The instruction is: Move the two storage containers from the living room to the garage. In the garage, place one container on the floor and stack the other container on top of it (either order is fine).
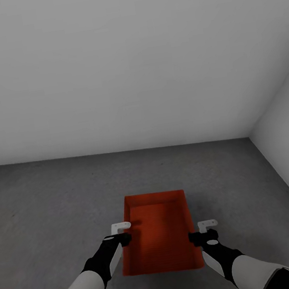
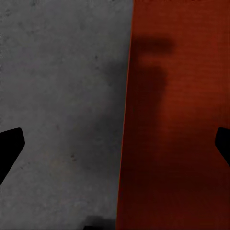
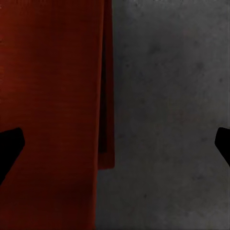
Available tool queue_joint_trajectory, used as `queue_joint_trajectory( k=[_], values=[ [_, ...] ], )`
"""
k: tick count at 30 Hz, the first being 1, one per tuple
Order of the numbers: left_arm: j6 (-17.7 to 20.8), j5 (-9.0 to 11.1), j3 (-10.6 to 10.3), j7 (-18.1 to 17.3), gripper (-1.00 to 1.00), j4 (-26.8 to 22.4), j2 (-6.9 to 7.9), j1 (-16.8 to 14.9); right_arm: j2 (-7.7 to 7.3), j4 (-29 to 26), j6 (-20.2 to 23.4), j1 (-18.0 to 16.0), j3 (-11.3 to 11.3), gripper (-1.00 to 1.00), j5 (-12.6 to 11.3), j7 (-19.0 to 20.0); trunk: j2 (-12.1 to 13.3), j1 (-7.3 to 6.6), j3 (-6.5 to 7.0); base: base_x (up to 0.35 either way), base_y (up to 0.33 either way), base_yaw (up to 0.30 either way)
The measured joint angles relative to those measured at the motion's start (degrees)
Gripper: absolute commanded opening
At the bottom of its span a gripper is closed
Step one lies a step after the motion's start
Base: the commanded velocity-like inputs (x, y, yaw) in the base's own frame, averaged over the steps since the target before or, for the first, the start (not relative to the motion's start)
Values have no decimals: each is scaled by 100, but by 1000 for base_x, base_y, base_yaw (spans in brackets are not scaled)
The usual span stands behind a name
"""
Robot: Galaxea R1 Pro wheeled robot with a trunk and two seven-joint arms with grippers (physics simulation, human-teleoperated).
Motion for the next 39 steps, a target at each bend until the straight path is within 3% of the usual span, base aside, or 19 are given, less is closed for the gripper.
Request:
queue_joint_trajectory(
  k=[39],
  values=[
    [-1, 0, 0, 0, 100, -5, 0, 0, 0, 0, 4, 0, 0, 100, 0, 0, 1565, -857, 701, 0, 0, 0]
  ],
)
